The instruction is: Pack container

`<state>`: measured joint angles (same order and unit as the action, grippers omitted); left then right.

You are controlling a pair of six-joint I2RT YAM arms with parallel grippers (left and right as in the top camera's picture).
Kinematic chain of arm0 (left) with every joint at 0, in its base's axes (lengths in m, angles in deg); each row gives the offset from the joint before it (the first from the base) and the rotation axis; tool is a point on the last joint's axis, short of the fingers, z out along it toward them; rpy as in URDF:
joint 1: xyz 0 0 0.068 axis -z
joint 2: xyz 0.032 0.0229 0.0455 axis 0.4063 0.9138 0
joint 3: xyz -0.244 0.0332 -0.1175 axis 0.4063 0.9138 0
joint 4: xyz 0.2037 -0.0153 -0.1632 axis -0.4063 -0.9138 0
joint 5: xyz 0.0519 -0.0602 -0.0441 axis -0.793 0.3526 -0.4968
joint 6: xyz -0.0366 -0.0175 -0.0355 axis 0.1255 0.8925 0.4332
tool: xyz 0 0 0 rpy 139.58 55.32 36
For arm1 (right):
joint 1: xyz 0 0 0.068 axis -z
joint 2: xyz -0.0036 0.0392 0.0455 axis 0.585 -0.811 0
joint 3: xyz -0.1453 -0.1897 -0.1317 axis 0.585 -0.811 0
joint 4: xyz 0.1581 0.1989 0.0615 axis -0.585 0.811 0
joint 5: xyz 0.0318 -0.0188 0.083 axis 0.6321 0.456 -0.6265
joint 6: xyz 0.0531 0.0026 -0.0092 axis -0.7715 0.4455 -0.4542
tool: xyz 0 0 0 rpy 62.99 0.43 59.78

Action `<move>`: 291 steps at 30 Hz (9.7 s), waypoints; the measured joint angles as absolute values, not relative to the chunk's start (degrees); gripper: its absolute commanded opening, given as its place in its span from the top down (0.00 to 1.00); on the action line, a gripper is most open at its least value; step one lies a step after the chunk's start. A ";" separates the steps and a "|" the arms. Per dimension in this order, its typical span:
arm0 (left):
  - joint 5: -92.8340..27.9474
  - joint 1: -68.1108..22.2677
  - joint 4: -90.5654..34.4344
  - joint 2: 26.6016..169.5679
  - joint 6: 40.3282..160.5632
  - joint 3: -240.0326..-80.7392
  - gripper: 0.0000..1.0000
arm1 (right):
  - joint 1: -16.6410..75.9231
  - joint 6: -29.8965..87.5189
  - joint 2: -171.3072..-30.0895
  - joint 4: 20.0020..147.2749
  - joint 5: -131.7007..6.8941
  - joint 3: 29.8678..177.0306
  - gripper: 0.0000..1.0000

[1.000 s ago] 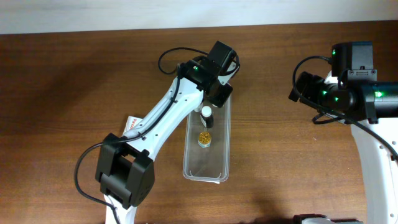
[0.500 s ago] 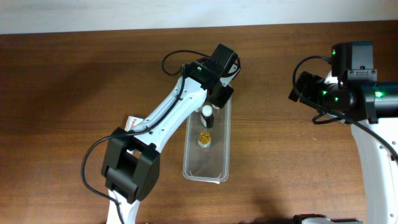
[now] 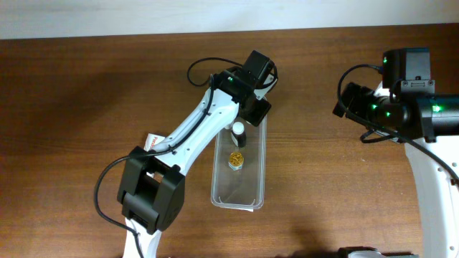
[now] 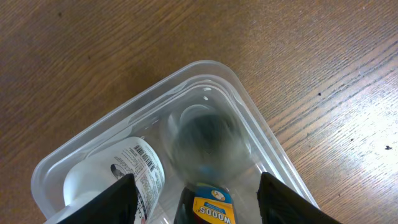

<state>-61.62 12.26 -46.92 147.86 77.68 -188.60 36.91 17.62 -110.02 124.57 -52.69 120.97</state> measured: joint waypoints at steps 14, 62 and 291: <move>-61.75 12.24 -63.20 147.86 77.68 -207.84 0.35 | 36.91 17.62 -110.02 124.59 -52.71 120.97 0.02; -60.42 -22.12 -58.04 147.95 71.26 -166.24 0.53 | 36.91 17.60 -110.04 124.57 -52.71 120.97 0.02; -77.29 -25.82 -64.80 91.15 99.47 -162.37 0.01 | 38.07 42.47 -30.81 99.43 -52.08 41.39 0.02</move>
<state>-77.29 -25.82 -64.80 91.15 99.47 -162.37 38.07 42.47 -30.81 99.43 -52.08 41.39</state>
